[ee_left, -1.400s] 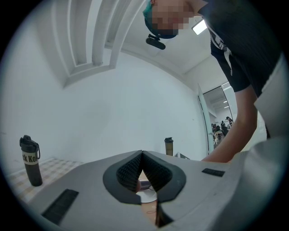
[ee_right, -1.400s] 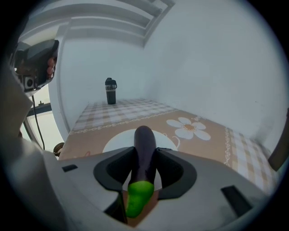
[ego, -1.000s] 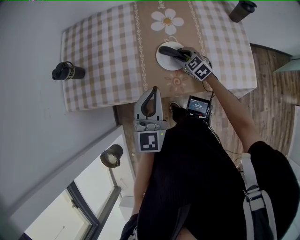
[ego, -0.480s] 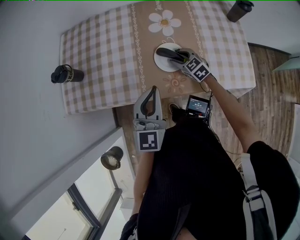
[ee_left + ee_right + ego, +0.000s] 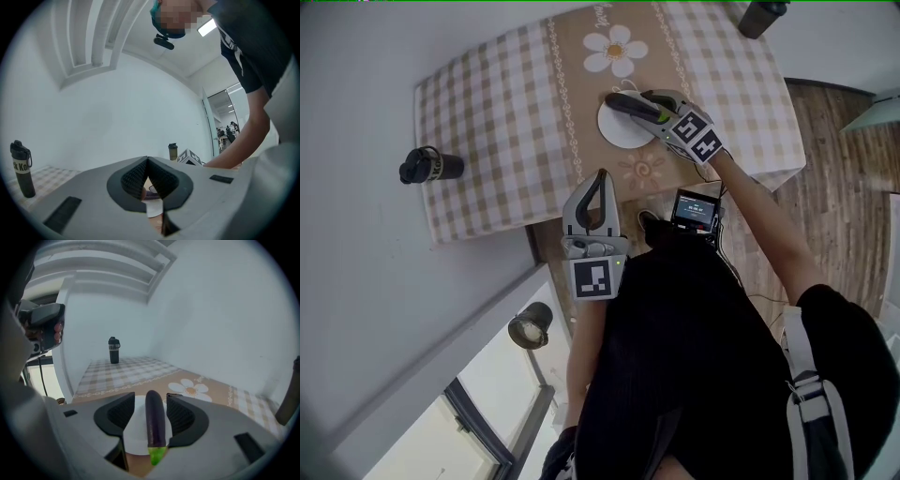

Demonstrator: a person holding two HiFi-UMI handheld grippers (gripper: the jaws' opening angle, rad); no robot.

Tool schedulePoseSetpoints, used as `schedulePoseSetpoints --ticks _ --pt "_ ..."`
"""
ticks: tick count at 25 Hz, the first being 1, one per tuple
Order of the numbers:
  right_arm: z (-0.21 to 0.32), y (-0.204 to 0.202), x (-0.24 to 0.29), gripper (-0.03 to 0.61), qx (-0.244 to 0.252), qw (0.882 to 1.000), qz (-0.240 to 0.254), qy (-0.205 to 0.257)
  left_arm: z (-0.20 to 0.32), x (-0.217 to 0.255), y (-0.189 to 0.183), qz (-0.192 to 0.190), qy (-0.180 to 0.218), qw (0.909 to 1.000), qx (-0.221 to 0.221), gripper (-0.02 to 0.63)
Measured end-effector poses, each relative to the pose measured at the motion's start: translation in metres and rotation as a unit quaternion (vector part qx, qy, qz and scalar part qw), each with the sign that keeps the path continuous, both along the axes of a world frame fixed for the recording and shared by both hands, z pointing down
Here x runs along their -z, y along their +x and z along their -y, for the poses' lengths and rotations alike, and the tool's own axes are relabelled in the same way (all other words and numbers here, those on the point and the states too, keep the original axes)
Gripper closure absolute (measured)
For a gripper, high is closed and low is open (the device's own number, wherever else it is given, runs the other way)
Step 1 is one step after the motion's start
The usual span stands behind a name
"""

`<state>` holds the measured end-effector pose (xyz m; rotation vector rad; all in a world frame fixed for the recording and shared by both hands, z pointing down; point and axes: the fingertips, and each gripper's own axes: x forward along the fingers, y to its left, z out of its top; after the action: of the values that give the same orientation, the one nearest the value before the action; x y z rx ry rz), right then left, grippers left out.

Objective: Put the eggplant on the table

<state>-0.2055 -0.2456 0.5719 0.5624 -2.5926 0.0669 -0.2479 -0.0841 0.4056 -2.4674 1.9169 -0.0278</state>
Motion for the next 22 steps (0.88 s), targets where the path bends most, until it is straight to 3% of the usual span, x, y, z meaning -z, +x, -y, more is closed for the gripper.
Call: schedulePoseSetpoints --ticks 11,22 --pt "-0.012 0.012 0.102 0.357 -0.004 0.994 0.083 0.065 0.024 0.015 0.014 0.018 0.014 0.9996 -0.019 0.624" --pt "-0.06 0.026 0.173 0.357 0.01 0.982 0.156 0.105 0.024 0.028 0.017 0.039 0.049 0.998 0.002 0.624"
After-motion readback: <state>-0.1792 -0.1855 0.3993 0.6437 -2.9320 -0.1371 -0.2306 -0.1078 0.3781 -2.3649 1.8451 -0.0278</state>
